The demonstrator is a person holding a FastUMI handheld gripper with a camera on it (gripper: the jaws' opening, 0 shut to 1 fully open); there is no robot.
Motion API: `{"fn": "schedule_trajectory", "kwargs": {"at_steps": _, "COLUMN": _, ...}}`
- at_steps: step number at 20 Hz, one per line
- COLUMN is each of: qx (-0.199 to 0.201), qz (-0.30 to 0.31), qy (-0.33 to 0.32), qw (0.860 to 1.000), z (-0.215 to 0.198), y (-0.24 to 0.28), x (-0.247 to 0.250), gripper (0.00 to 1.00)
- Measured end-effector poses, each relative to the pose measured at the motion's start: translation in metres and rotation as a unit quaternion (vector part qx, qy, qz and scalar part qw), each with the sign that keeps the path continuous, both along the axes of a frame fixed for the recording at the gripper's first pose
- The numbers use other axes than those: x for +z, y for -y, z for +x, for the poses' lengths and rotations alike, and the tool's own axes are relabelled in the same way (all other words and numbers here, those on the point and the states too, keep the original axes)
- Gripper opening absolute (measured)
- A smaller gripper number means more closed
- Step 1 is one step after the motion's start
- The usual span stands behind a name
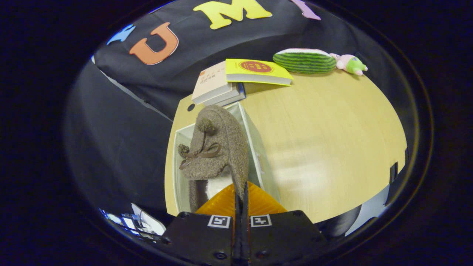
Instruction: Open the storage box then place both shoes into the box .Put the left shoe in first, then the right shoe, with the right side of both shoes facing outward in a uniform manner.
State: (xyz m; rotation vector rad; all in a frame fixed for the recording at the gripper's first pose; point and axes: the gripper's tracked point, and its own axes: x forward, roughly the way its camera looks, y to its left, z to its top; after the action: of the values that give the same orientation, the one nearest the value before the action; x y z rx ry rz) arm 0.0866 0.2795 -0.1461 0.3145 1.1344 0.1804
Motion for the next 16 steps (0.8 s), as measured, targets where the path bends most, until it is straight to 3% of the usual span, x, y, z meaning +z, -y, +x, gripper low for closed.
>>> {"fn": "schedule_trajectory", "kwargs": {"at_steps": 4, "qx": 0.021, "qz": 0.011, "qy": 0.029, "qw": 0.999, "z": 0.008, "y": -0.004, "x": 0.011, "gripper": 0.19}}
{"fn": "schedule_trajectory", "kwargs": {"at_steps": 6, "qx": 0.027, "qz": 0.007, "qy": 0.070, "qw": 0.997, "z": 0.016, "y": -0.001, "x": 0.029, "gripper": 0.42}}
{"fn": "schedule_trajectory", "kwargs": {"at_steps": 8, "qx": 0.030, "qz": -0.009, "qy": 0.151, "qw": 0.988, "z": 0.031, "y": 0.008, "x": 0.058, "gripper": 0.66}}
{"fn": "schedule_trajectory", "kwargs": {"at_steps": 9, "qx": 0.024, "qz": -0.021, "qy": 0.195, "qw": 0.980, "z": 0.038, "y": 0.018, "x": 0.075, "gripper": 0.79}}
{"fn": "schedule_trajectory", "kwargs": {"at_steps": 11, "qx": 0.001, "qz": -0.041, "qy": 0.277, "qw": 0.960, "z": 0.045, "y": 0.041, "x": 0.110, "gripper": 0.79}}
{"fn": "schedule_trajectory", "kwargs": {"at_steps": 13, "qx": -0.018, "qz": -0.047, "qy": 0.338, "qw": 0.940, "z": 0.042, "y": 0.058, "x": 0.137, "gripper": 0.90}}
{"fn": "schedule_trajectory", "kwargs": {"at_steps": 14, "qx": -0.027, "qz": -0.055, "qy": 0.370, "qw": 0.927, "z": 0.037, "y": 0.072, "x": 0.150, "gripper": 0.95}}
{"fn": "schedule_trajectory", "kwargs": {"at_steps": 16, "qx": -0.042, "qz": -0.090, "qy": 0.442, "qw": 0.892, "z": 0.026, "y": 0.104, "x": 0.178, "gripper": 0.95}}
